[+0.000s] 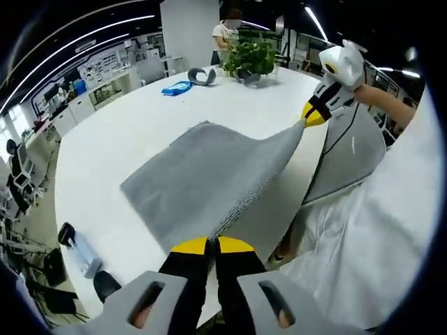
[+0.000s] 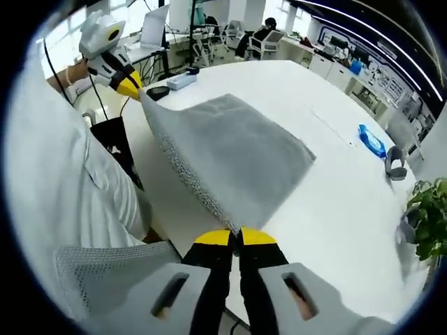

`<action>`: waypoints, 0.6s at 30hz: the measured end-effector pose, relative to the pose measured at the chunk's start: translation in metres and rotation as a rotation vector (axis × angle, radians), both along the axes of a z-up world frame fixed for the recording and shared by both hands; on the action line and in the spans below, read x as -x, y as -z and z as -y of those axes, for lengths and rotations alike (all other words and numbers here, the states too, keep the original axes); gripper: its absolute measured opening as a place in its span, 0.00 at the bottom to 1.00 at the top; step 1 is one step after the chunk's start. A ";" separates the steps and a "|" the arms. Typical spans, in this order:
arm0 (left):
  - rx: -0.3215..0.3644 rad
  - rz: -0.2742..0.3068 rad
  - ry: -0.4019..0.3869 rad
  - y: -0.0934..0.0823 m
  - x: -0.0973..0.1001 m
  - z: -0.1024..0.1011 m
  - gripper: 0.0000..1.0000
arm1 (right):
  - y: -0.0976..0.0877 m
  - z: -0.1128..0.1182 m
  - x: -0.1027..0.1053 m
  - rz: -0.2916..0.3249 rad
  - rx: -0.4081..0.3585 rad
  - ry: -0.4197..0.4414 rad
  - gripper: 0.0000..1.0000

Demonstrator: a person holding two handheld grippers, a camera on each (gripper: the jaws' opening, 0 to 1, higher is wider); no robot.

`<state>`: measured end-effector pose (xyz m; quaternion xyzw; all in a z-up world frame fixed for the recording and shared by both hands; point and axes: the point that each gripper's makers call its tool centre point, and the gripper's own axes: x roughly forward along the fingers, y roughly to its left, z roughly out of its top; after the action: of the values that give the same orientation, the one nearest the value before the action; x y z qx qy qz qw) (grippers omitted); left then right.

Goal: Fold the towel on the table until its edges align and the towel forms a compact rectangular stack.

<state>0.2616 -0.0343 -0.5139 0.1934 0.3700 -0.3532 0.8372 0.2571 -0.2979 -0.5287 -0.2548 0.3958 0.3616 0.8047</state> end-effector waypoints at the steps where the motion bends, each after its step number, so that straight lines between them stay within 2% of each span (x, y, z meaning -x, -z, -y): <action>1: 0.000 0.003 -0.001 -0.001 -0.001 0.000 0.03 | -0.002 -0.001 -0.002 0.008 0.006 -0.010 0.00; 8: -0.028 0.027 0.006 -0.010 -0.023 0.000 0.03 | -0.013 -0.002 -0.026 0.062 0.003 -0.022 0.00; 11: -0.041 0.058 0.009 -0.015 -0.037 0.001 0.03 | -0.017 -0.002 -0.039 0.084 0.009 -0.029 0.00; 18: -0.071 0.079 -0.002 -0.016 -0.072 0.000 0.03 | -0.022 -0.003 -0.071 0.134 0.016 -0.024 0.00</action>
<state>0.3331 -0.0340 -0.4975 0.2363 0.3493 -0.3313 0.8440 0.3276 -0.2950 -0.5064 -0.2895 0.3408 0.3503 0.8230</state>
